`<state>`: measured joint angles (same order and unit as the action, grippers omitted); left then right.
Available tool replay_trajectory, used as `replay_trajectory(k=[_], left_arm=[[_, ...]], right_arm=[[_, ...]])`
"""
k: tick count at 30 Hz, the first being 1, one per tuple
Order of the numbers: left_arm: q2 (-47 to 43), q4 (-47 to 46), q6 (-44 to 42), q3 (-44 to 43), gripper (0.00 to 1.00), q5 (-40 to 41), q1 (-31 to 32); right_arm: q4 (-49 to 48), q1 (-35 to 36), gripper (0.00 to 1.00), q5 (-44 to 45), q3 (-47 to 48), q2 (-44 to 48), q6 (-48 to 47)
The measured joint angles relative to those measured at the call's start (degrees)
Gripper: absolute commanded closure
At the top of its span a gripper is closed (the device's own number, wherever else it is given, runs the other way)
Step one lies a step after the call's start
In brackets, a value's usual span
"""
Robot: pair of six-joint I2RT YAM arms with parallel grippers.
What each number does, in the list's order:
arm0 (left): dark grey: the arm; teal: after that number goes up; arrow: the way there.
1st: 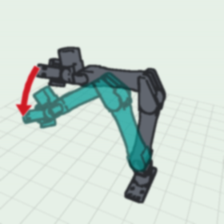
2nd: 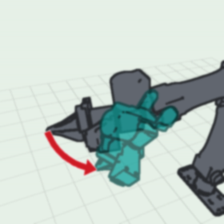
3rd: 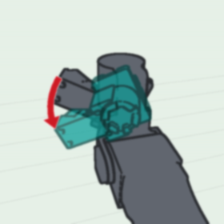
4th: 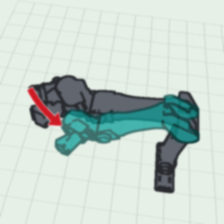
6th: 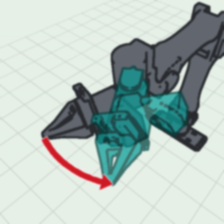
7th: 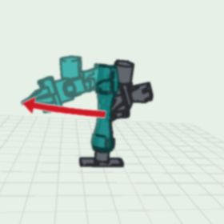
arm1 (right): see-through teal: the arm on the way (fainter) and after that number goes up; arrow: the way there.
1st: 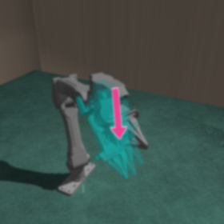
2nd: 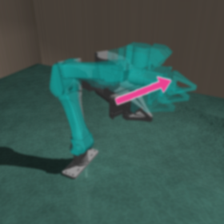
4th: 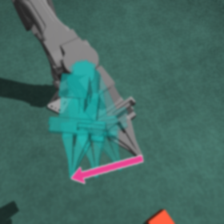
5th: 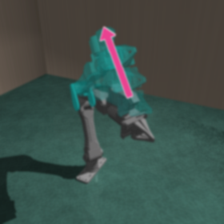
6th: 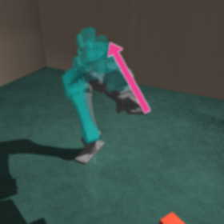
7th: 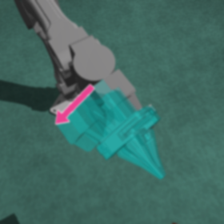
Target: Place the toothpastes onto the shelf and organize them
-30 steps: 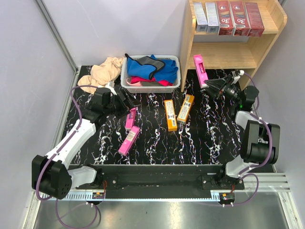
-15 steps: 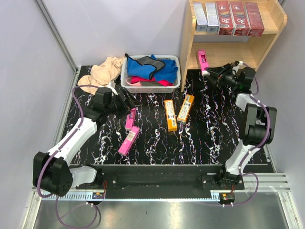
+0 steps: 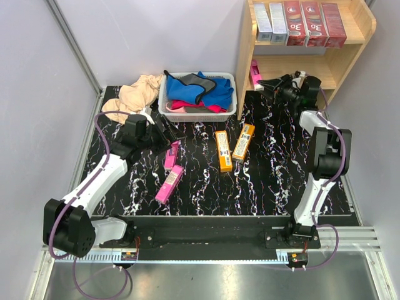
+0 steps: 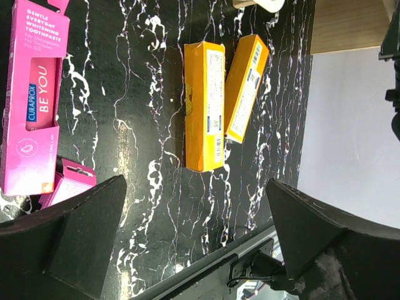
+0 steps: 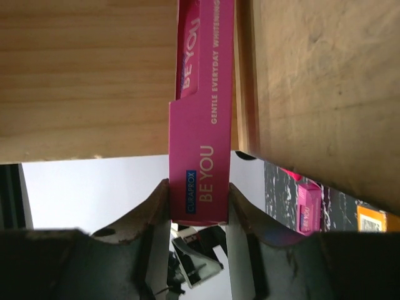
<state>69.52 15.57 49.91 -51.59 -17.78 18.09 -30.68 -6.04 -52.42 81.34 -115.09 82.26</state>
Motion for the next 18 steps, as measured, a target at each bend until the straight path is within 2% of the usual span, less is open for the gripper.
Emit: replay_trajectory(k=[9,18], left_arm=[[0.00,-0.70,0.00,0.61,0.01,-0.37,0.00],[0.00,-0.72,0.02,0.61,0.01,-0.46,0.00]], right_arm=[[7.26,1.22,0.73,1.90,7.26,-3.23,-1.11],[13.79,2.43,0.56,4.55,9.18,-3.28,-7.13]])
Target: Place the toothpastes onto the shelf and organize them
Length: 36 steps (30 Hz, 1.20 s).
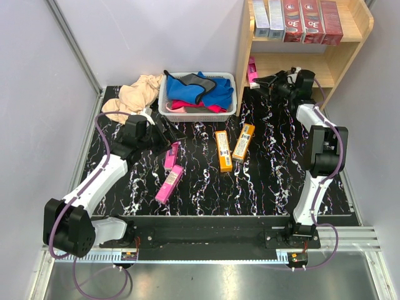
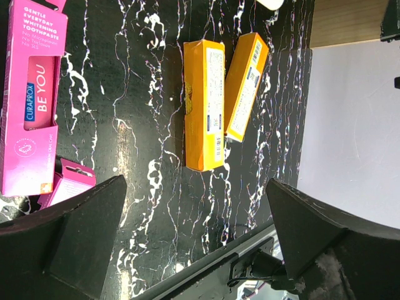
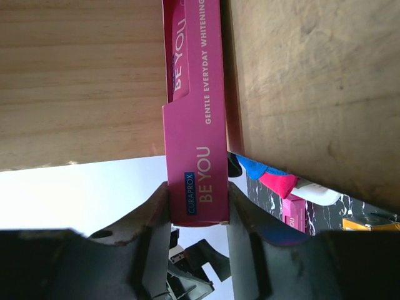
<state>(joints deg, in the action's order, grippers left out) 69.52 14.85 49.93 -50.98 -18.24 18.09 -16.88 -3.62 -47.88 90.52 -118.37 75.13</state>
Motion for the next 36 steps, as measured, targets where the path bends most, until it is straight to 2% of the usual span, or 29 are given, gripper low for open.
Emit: replay_trajectory(k=[5,11,20,24,27,28,29,32,36], left_arm=[[0.02,0.00,-0.02,0.00,0.01,-0.11,0.00],[0.02,-0.68,-0.02,0.68,0.01,-0.42,0.00],[0.44,-1.46,-0.04,1.22,0.01,-0.83,0.00],[0.44,-1.44,-0.04,1.97,0.01,-0.87,0.00],[0.44,-1.51,-0.04,2.25,0.01,-0.87,0.00],[0.44,-1.49,-0.04,2.34,0.01,-0.90,0.00],[0.44,-1.49,-0.04,2.45,0.01,-0.90,0.00],[0.44,-1.55,-0.04,2.78,0.01,-0.90,0.00],[0.44,-1.55,-0.09,2.82,0.01,-0.90,0.00]], right_arm=[[1.27,0.26,0.38,0.72,0.02,0.09,-0.87],[0.02,0.35,0.25,0.94,-0.85,0.35,-0.94],[-1.99,0.37,0.23,1.53,-5.84,3.80,0.20],[-1.99,0.39,0.32,1.81,-7.67,5.33,0.74],[-2.03,0.39,0.46,1.95,-9.09,6.58,1.01],[-1.92,0.39,0.56,1.95,-9.29,6.80,1.09],[-1.95,0.42,0.59,1.99,-9.46,6.99,1.25],[-1.95,0.46,0.66,2.16,-9.53,7.21,1.40],[-1.90,0.50,0.69,2.29,-9.46,7.19,1.60]])
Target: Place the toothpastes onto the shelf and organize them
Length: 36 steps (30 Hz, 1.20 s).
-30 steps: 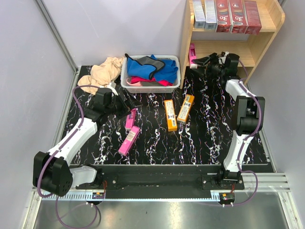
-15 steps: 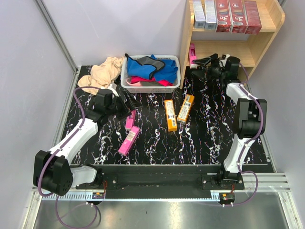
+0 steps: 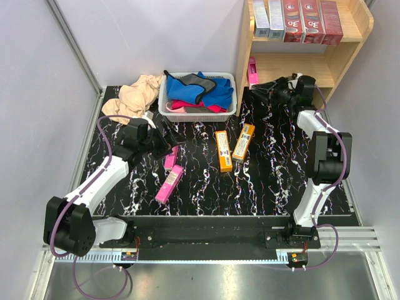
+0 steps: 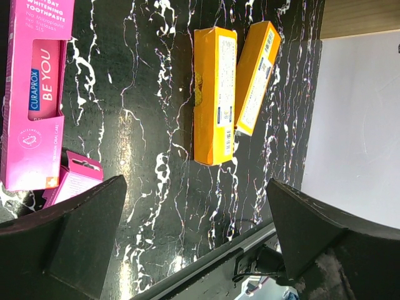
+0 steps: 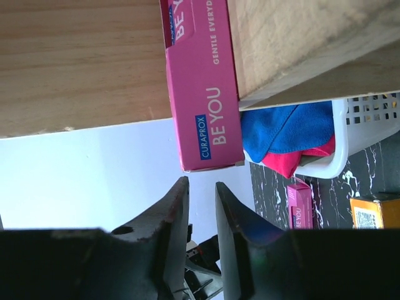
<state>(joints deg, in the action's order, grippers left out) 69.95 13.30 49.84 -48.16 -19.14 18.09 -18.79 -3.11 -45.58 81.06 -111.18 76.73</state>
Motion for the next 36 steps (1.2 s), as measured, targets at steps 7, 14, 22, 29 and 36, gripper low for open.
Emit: replay_trajectory(k=[7,14,22,29,36], left_arm=[[0.00,0.04,-0.31,0.02,0.01,0.00,0.00],[0.00,0.07,-0.44,0.02,0.01,0.02,0.00],[0.00,1.55,-2.54,0.00,0.01,0.85,0.02],[3.21,6.73,-7.67,-2.49,0.01,4.55,0.02],[9.22,13.60,-12.72,-6.69,0.01,12.92,0.02]], right_arm=[[0.33,0.02,0.69,0.07,3.30,-2.27,0.07],[2.25,0.02,0.69,0.33,8.68,-5.77,0.07],[2.47,0.02,0.67,1.14,7.56,-5.31,-0.59],[4.44,0.26,0.65,1.16,-3.61,5.03,-4.57],[7.93,0.94,0.54,1.49,-15.45,18.58,-10.40]])
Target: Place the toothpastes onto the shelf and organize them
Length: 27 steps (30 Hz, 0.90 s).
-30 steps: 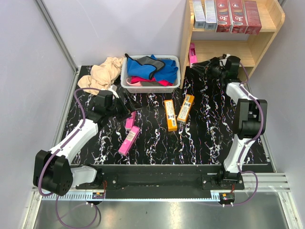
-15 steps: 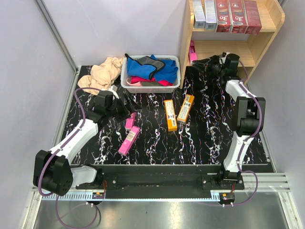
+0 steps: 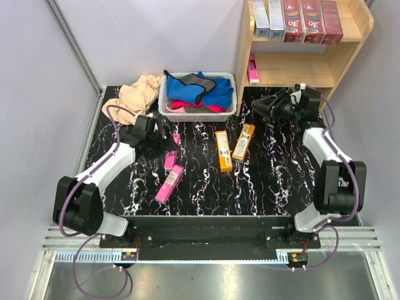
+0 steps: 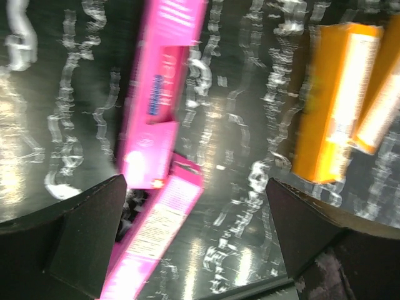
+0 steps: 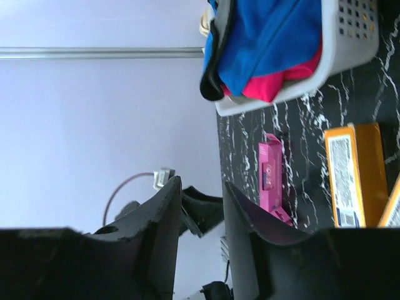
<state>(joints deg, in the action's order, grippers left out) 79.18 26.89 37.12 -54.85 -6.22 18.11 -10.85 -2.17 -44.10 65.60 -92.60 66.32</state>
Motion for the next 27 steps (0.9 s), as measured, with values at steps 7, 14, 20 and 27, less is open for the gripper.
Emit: replay_trajectory(k=[7,14,20,27], left_arm=[[6.36,3.93,-4.37,-5.22,0.01,7.19,0.39],[16.63,5.31,-8.11,-12.33,0.09,11.06,1.42],[23.41,6.01,-10.10,-15.87,0.27,11.26,2.19],[30.23,5.97,-11.91,-20.55,0.40,11.21,2.58]], right_arm=[[4.35,0.07,0.35,0.92,-9.49,9.86,-5.44],[7.26,0.11,0.30,1.09,-18.95,14.84,-9.73],[9.18,0.11,0.29,1.11,-25.31,16.35,-12.00],[10.08,0.11,0.29,1.09,-27.39,17.29,-13.49]])
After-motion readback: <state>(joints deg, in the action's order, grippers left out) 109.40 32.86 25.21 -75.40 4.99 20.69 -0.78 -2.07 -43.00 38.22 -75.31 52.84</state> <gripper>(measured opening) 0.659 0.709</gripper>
